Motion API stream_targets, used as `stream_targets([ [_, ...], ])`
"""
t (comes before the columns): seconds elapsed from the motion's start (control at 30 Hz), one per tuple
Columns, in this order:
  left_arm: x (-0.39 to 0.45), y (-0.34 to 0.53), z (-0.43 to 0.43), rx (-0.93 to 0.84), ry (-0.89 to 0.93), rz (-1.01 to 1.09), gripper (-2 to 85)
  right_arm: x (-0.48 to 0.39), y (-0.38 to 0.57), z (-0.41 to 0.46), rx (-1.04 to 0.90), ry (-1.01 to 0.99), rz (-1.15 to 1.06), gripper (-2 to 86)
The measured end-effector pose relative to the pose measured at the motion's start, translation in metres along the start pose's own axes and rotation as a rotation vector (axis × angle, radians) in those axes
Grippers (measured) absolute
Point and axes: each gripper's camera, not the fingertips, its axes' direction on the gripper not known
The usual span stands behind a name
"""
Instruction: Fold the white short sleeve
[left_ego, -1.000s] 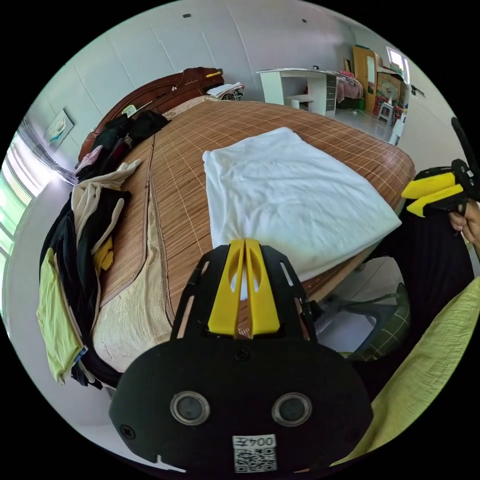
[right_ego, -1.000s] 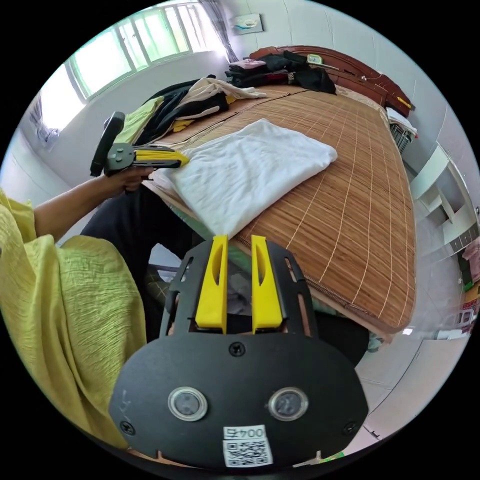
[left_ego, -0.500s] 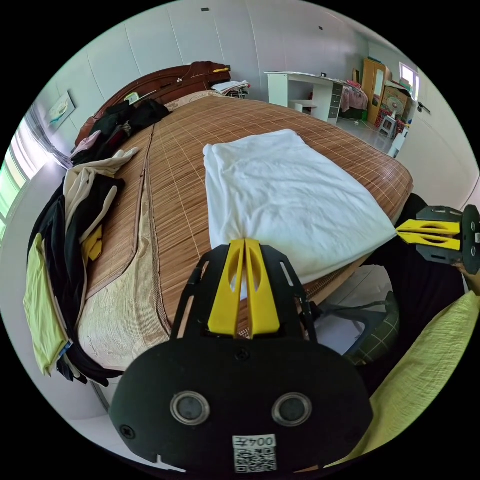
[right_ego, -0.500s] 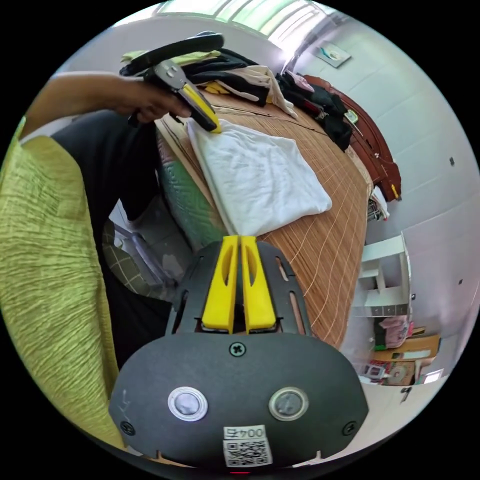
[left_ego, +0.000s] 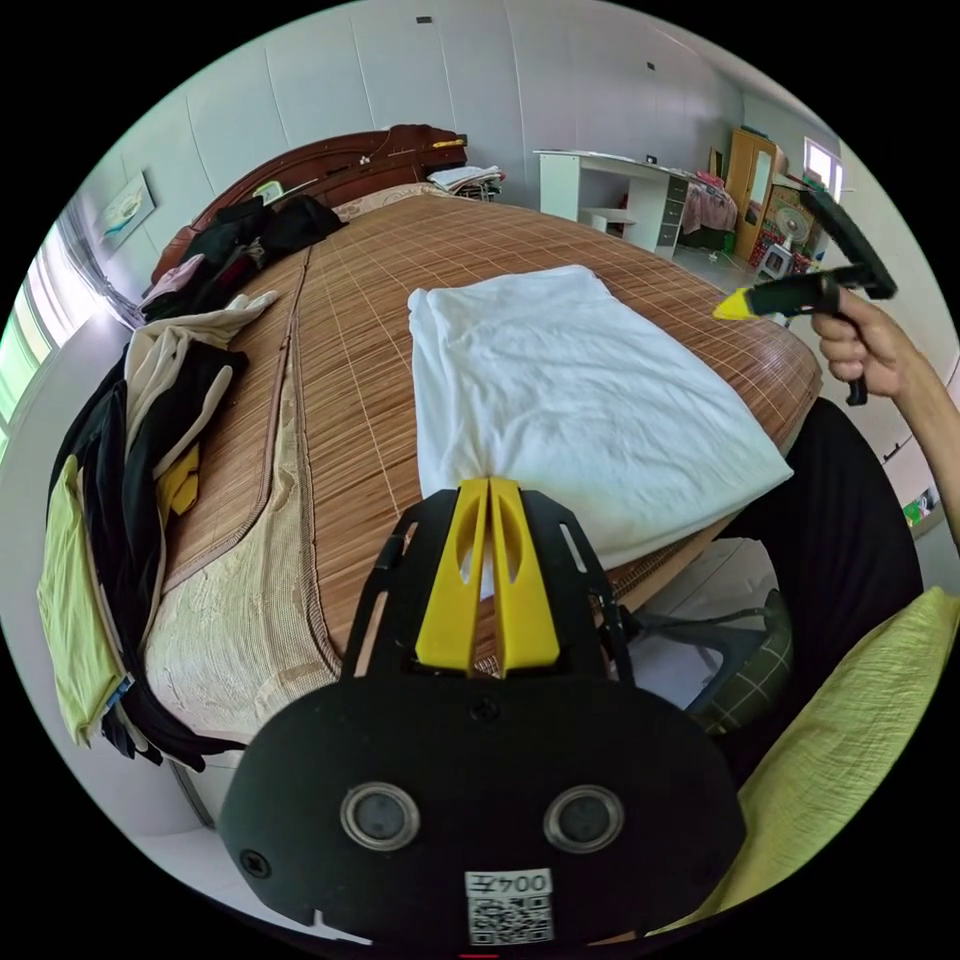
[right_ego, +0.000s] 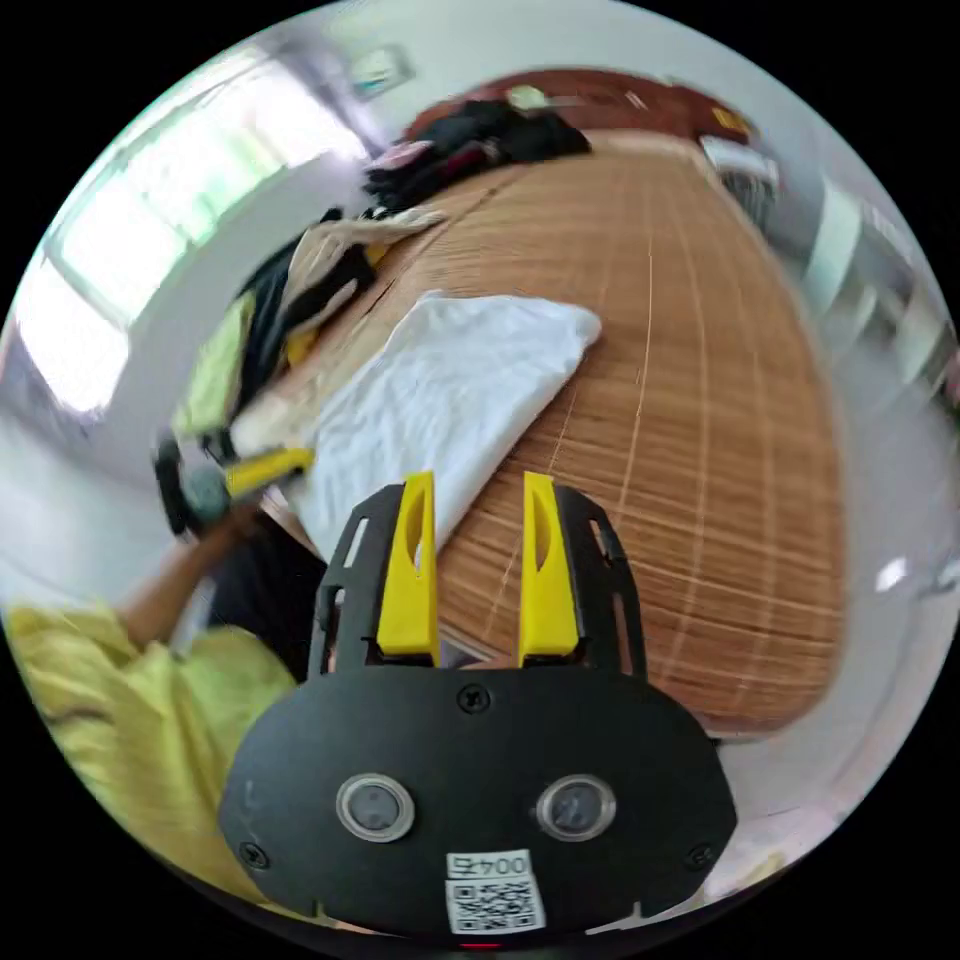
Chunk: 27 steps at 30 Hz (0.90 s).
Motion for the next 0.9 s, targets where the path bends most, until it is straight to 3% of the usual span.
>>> stream_targets([
  [0.07, -0.001, 0.000, 0.000, 0.001, 0.001, -0.001, 0.8, 0.087, -0.035, 0.033, -0.053, -0.349, 0.227, 14.4],
  [0.13, -0.003, 0.001, 0.000, 0.004, 0.003, -0.003, 0.8, 0.135, -0.048, 0.053, -0.018, -0.430, 0.359, 14.1],
  [0.3, -0.007, -0.001, 0.000, -0.003, 0.015, -0.003, 0.8, 0.197, -0.080, 0.082, -0.004, -0.325, 0.459, 13.6],
  [0.9, -0.014, -0.043, 0.017, -0.028, 0.117, -0.013, 0.7, 0.253, -0.196, 0.132, -0.095, -0.233, 0.209, 3.8],
])
